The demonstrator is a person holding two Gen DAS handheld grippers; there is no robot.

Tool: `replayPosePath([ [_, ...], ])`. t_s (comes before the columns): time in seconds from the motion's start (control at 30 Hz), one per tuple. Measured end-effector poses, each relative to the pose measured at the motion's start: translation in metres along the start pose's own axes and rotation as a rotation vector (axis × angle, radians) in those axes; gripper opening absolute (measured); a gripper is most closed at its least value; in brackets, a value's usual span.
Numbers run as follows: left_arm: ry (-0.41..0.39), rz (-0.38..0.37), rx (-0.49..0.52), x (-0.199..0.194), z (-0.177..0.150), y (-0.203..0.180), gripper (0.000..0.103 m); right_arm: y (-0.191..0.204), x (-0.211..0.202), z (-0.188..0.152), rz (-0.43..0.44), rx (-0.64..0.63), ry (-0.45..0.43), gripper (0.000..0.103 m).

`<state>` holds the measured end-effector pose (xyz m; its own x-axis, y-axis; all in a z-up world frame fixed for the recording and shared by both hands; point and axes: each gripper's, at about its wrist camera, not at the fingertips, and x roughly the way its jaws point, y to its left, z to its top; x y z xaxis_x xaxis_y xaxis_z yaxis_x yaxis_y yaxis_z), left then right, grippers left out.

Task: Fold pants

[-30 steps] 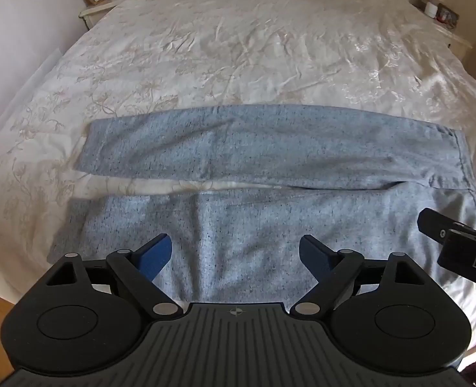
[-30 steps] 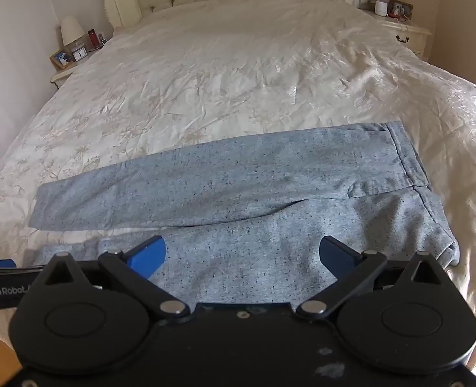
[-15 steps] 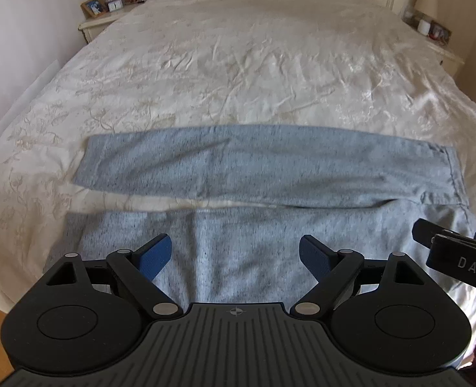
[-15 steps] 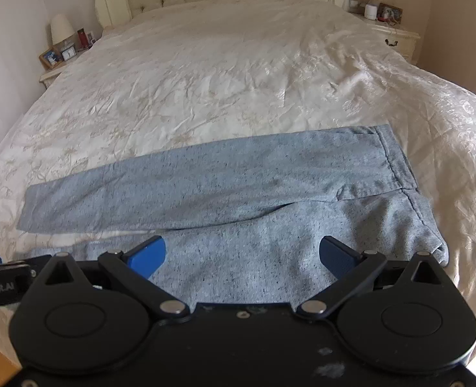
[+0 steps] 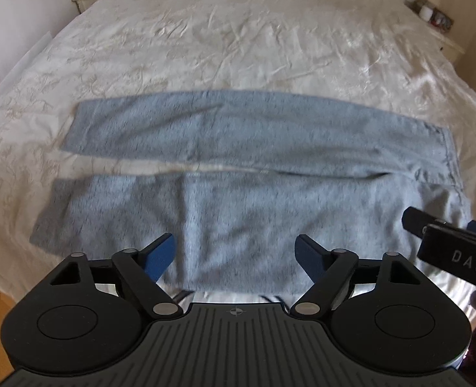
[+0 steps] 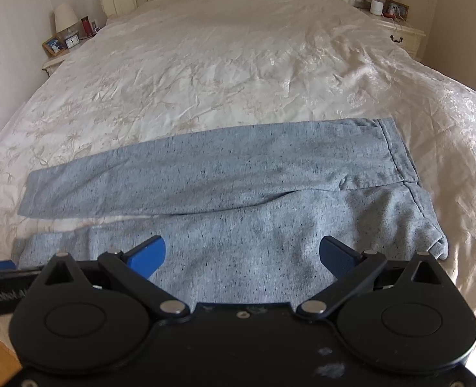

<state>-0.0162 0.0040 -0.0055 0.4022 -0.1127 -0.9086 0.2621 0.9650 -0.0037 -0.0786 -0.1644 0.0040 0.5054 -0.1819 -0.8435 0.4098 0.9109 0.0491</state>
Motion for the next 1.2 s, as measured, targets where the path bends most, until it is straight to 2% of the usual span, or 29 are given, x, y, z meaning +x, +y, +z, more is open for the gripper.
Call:
replayPosePath([
  [0.1, 0.015, 0.005, -0.005, 0.001, -0.004, 0.0, 0.076, -0.001, 0.001, -0.002, -0.005, 0.004, 0.016, 0.103],
  [0.3, 0.016, 0.029, -0.017, 0.0, -0.005, 0.002, 0.076, 0.0, -0.001, -0.004, -0.012, -0.003, 0.022, 0.103],
  [0.73, 0.071, 0.054, 0.014, 0.01, -0.01, -0.007, 0.076, -0.002, 0.001, -0.007, -0.031, -0.014, 0.075, 0.103],
  [1.2, 0.107, 0.078, 0.042, 0.016, -0.01, -0.01, 0.076, 0.005, 0.007, -0.006, -0.01, -0.029, 0.098, 0.103],
])
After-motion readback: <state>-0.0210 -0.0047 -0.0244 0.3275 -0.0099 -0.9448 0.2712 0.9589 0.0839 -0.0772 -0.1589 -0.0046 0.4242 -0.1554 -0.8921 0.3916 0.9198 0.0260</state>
